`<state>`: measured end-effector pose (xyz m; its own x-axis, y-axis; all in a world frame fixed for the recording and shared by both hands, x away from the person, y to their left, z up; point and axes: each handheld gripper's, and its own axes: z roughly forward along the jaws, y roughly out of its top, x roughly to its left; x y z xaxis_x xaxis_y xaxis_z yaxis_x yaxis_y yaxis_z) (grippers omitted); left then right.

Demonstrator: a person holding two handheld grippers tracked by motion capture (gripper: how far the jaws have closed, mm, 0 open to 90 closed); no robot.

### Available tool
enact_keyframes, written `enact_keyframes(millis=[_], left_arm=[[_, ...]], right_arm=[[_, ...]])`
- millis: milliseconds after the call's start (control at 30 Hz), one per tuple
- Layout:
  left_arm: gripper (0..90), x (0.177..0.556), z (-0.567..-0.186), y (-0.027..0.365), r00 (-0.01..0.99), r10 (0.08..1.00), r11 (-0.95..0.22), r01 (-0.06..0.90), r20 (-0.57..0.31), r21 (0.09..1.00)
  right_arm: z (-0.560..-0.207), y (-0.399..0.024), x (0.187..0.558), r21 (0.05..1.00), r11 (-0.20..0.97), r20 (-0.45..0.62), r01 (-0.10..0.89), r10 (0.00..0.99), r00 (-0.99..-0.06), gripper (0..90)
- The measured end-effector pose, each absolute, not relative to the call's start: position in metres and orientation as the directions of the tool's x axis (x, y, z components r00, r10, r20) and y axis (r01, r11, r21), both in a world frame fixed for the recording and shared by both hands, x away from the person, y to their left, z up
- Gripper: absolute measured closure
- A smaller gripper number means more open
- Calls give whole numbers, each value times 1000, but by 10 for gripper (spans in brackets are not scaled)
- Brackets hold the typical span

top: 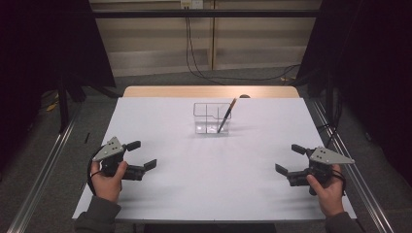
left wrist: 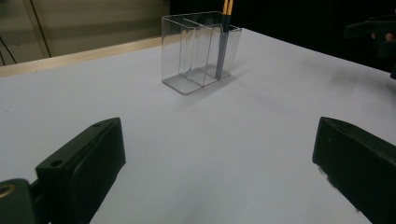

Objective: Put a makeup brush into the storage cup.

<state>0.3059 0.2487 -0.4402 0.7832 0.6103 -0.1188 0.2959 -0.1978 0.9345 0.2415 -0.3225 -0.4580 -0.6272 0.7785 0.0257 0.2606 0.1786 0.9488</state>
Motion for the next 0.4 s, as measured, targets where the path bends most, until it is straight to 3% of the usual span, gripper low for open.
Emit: enact_keyframes(millis=[400], left_arm=[[22,308,-440,246,790,601,-203,296,-120,933]], right_arm=[[-461,-328,236,946,172,33,276,794,-607,18]])
